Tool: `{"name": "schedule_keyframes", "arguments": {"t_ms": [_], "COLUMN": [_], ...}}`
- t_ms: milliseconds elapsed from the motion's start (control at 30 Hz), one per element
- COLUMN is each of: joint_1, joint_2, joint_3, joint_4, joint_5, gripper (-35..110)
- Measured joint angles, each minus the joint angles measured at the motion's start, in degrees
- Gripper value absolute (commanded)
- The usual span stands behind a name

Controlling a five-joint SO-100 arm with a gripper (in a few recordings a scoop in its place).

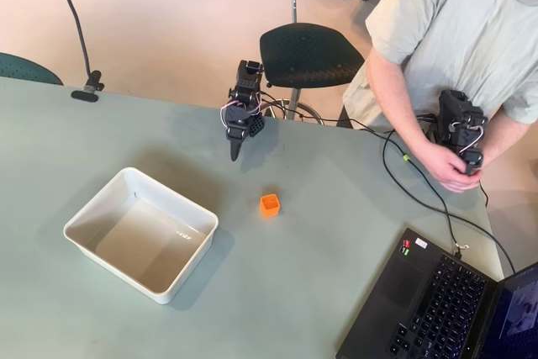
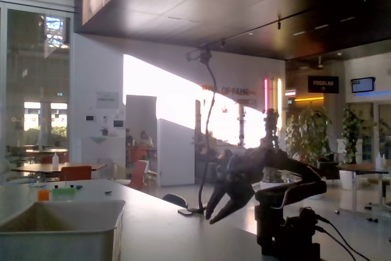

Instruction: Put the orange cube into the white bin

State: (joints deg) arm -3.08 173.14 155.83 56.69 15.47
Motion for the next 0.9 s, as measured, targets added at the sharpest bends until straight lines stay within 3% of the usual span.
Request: {"name": "schedule_keyframes", "arguments": {"t_ms": [200, 533, 900], "joint_1": [-11.51, -24.08, -25.84], "joint_2": [-9.14, -54.93, -78.05], "joint_3": [-14.68, -36.3, -57.3], "joint_4": [-4.31, -4.22, 8.53], "joint_5": [-2.2, -11.78, -11.87], "gripper": [4, 4, 5]}}
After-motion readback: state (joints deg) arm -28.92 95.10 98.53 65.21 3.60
